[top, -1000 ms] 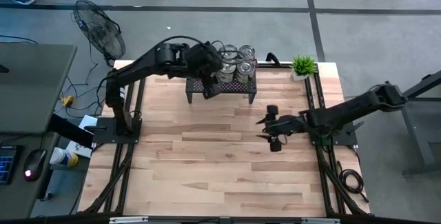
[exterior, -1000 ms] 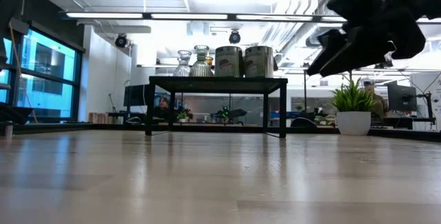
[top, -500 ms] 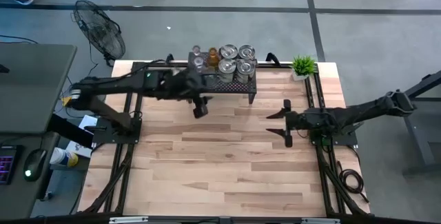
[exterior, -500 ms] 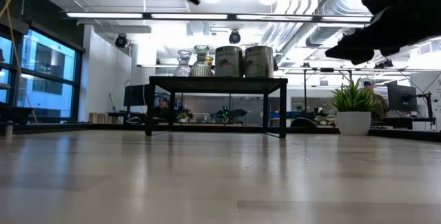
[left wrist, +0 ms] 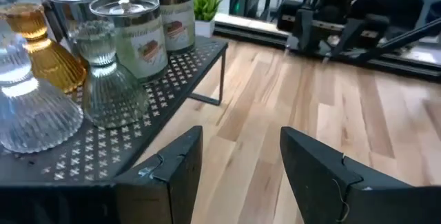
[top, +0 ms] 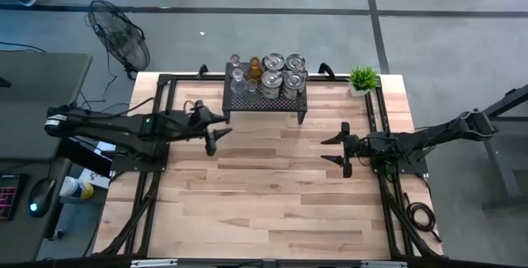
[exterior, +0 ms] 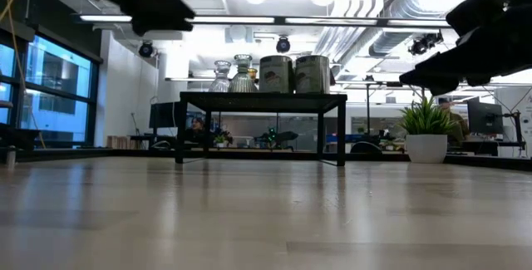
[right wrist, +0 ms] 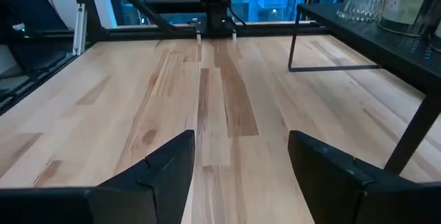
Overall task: Pick & Place candle stick holders
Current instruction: Return to Home Position
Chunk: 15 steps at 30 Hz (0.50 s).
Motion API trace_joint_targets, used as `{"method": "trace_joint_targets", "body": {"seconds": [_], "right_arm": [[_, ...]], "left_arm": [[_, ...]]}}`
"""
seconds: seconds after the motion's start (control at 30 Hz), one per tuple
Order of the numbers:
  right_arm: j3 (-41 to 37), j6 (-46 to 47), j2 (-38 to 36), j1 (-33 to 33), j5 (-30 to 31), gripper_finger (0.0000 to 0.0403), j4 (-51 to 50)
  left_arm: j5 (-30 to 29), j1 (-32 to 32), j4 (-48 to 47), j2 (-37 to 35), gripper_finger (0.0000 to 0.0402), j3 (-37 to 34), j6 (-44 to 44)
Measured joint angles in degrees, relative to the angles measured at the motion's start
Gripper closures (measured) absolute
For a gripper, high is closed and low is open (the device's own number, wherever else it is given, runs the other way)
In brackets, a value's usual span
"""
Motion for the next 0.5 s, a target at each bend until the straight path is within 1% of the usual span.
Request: {"method": "trace_joint_targets", "body": {"seconds": [0.27,0.37,0.5], "right_arm": [[0.0,-0.5,-0.6,0.0,0.2,0.0176,-1.6],[0.0,-0.5,-0.9,0.0,0.2,0.0176,-1.8],[0.0,-0.5,-1.3,0.0,-0.2,0.0176,-1.8]], "left_arm": [[-0.2,-1.0,9.5,-10.0,0.0213,-14.0,-0.1],[-0.2,-1.0,13.7,-13.0,0.0213,-18.2,0.0],[-0.2,-1.0,15.6,-16.7,0.0213,-22.4,0.0]]}}
